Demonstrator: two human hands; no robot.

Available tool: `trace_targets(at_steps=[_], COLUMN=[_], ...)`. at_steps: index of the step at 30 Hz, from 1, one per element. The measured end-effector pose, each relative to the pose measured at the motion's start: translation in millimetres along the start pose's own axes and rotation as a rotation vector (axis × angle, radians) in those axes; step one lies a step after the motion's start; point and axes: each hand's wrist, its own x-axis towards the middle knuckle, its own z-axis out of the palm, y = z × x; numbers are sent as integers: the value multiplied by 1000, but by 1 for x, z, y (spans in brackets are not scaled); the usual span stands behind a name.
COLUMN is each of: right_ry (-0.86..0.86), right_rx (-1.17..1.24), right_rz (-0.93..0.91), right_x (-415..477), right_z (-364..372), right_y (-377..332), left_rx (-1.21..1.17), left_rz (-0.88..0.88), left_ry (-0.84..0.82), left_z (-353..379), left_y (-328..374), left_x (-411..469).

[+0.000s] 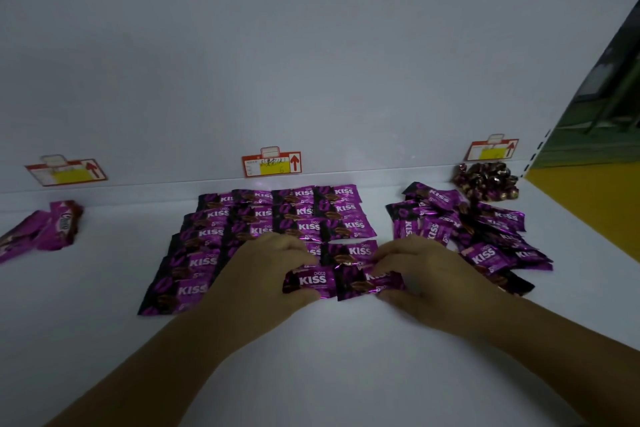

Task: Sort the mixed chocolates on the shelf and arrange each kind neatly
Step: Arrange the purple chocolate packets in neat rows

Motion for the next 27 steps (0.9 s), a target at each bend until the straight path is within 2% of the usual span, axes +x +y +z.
trace_targets(at_steps=[17, 27], right_ry=[51, 28], right_rx=[104, -11], right_rz=[-60, -8], right_x=[5, 14], right_z=[5, 16], right_y=[3, -3], left_rx=[-1, 3], left_rz=[6, 4], left_ry=[-103, -102], left_z=[1, 1], left_y=[-4, -3], left_x=[2, 1])
